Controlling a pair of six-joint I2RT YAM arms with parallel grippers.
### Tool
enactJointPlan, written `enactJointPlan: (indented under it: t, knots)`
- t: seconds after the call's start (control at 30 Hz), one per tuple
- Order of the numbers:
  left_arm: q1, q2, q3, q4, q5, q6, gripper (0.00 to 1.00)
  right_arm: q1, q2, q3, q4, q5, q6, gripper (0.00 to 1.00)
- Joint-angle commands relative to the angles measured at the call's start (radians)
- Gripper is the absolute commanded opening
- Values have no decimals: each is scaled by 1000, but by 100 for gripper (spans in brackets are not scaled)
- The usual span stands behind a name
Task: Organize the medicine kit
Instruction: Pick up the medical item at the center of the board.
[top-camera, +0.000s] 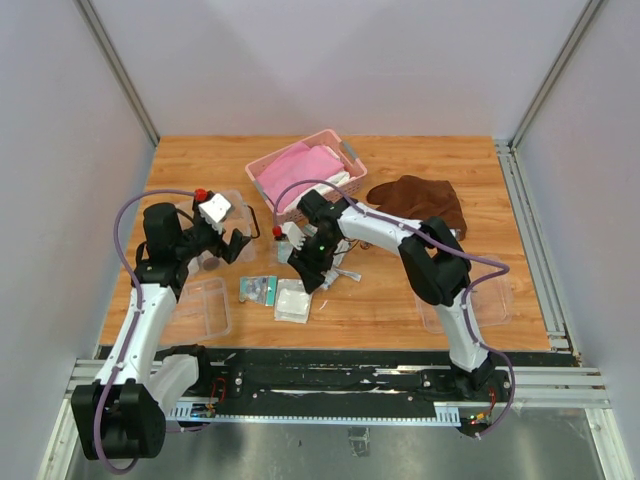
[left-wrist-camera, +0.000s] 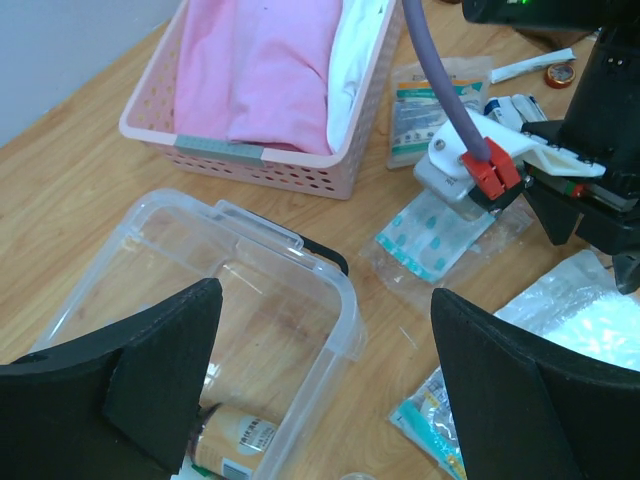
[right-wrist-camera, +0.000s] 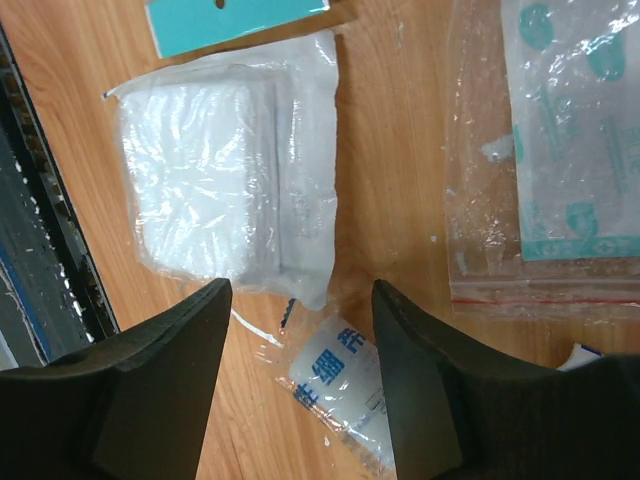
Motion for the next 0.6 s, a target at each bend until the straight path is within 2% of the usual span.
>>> enactJointPlan:
  t: [0.0, 0.23, 0.57]
  knots:
    - [-4, -18, 0, 34, -42, -11, 90, -8, 30, 68, -68, 15, 30, 61]
    - [-4, -16, -6, 29, -50, 2, 90, -8, 56, 72, -76, -65, 45, 63]
    - [-4, -22, -8, 27, -49, 5, 90, -7, 105, 79, -79, -96, 67, 55]
